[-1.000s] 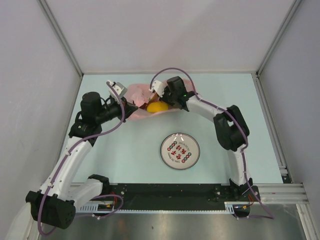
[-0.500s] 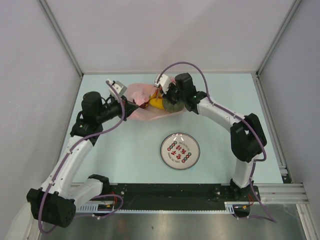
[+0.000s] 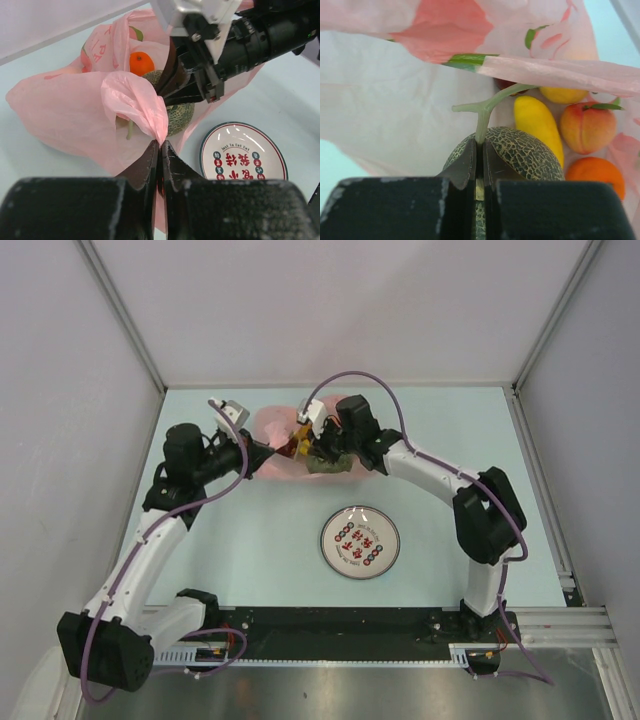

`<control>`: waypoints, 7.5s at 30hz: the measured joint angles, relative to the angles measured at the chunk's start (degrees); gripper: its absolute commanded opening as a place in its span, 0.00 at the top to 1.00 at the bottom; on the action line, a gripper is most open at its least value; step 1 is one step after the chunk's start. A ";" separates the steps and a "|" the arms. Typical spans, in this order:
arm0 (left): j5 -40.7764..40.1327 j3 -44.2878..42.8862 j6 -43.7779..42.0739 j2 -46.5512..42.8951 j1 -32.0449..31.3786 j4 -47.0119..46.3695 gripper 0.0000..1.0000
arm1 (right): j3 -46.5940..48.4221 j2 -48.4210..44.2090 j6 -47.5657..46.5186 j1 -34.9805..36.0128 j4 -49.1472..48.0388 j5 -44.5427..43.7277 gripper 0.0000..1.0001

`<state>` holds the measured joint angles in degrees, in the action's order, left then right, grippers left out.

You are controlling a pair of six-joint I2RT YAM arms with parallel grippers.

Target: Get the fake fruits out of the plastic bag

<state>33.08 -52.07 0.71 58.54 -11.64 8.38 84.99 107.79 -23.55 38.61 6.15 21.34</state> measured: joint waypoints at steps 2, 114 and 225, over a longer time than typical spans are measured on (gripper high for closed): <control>0.00 0.00 0.31 0.22 0.15 -0.31 0.90 | 0.00 -0.98 1.53 -0.09 0.90 1.77 1.00; -5.31 -2.12 -8.79 4.33 0.00 5.99 0.71 | -11.28 -10.93 27.54 -4.37 -14.88 13.51 0.43; -2.84 10.58 -2.12 2.34 5.18 -0.57 0.91 | -33.70 -40.50 -5.51 -18.73 28.35 12.39 1.00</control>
<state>30.24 -41.50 -1.41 60.88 -6.46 7.81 51.29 67.29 -29.06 19.88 34.50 33.74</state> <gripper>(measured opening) 0.088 0.652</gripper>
